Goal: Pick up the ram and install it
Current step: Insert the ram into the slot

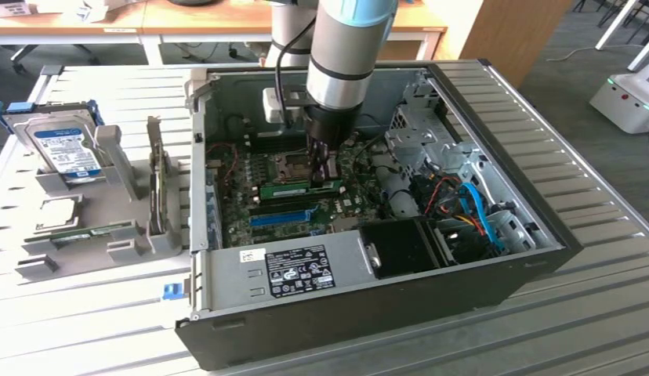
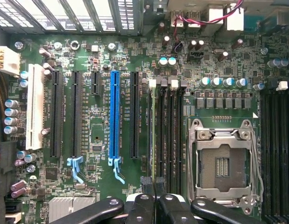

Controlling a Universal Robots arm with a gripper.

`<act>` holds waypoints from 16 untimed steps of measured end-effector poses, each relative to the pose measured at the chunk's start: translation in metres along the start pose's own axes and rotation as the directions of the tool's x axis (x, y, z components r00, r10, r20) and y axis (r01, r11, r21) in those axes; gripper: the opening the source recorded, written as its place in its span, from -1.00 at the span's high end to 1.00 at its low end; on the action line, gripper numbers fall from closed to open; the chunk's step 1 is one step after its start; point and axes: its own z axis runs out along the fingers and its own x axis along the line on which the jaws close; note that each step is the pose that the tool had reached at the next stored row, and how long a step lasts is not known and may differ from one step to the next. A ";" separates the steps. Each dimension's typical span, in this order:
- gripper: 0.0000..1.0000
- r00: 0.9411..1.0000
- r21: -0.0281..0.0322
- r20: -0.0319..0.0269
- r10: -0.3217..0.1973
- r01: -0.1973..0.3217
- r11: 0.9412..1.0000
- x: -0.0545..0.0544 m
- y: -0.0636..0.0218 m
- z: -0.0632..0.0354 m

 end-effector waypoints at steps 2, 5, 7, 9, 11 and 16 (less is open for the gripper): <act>0.76 1.000 0.000 0.000 0.000 0.000 1.000 0.000 0.0000 0.0008; 0.76 1.000 0.000 0.000 0.000 0.000 1.000 0.000 -0.0001 0.0021; 0.76 1.000 0.000 0.000 0.000 0.000 1.000 0.000 -0.0001 0.0030; 0.76 1.000 0.000 0.000 0.000 0.000 1.000 0.000 -0.0002 0.0034; 0.76 1.000 0.000 0.000 0.000 0.000 1.000 0.000 -0.0002 0.0034; 0.74 1.000 0.000 0.000 0.000 0.000 1.000 0.000 -0.0002 0.0035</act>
